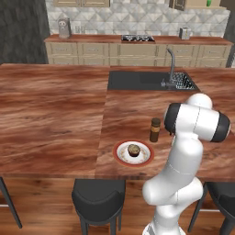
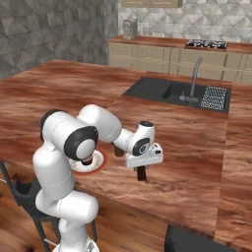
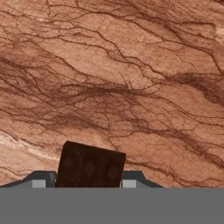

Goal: Take the cinnamon bottle from the cabinet and place it on the dining table, next to the plate with the cupcake. Then take the chocolate from the dining counter and place it on the cupcake plate.

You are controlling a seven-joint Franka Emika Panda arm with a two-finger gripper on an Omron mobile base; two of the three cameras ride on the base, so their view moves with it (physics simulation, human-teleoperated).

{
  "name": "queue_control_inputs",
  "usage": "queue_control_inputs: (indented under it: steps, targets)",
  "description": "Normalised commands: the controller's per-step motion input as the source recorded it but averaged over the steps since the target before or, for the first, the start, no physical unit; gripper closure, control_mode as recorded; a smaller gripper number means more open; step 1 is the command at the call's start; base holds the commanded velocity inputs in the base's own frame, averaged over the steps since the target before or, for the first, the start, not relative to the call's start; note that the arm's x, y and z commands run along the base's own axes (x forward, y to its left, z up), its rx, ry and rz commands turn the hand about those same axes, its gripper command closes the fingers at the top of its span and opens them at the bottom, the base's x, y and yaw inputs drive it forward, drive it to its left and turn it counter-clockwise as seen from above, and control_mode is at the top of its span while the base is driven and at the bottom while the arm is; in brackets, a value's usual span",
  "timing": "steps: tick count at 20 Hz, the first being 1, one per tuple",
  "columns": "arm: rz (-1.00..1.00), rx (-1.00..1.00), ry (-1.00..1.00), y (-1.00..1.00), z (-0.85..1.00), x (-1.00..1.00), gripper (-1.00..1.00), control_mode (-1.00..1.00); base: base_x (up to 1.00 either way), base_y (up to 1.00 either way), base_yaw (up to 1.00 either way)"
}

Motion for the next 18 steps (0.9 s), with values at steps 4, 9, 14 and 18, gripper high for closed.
queue_control_inputs:
  steps: [4, 9, 14, 18]
  targets:
    - [0.0, -0.07, 0.0, 0.24, -0.54, -0.14, 1.0, -1.0, 0.0, 0.0, 0.0]
    - [-0.02, -0.02, -0.01, 0.21, -0.32, -0.21, 1.0, -1.0, 0.0, 0.0, 0.0]
    - [-0.07, 0.04, 0.0, 0.24, 0.03, -0.25, 1.0, -1.0, 0.0, 0.0, 0.0]
    - [-0.09, 0.11, 0.0, 0.28, 0.33, -0.24, 1.0, -1.0, 0.0, 0.0, 0.0]
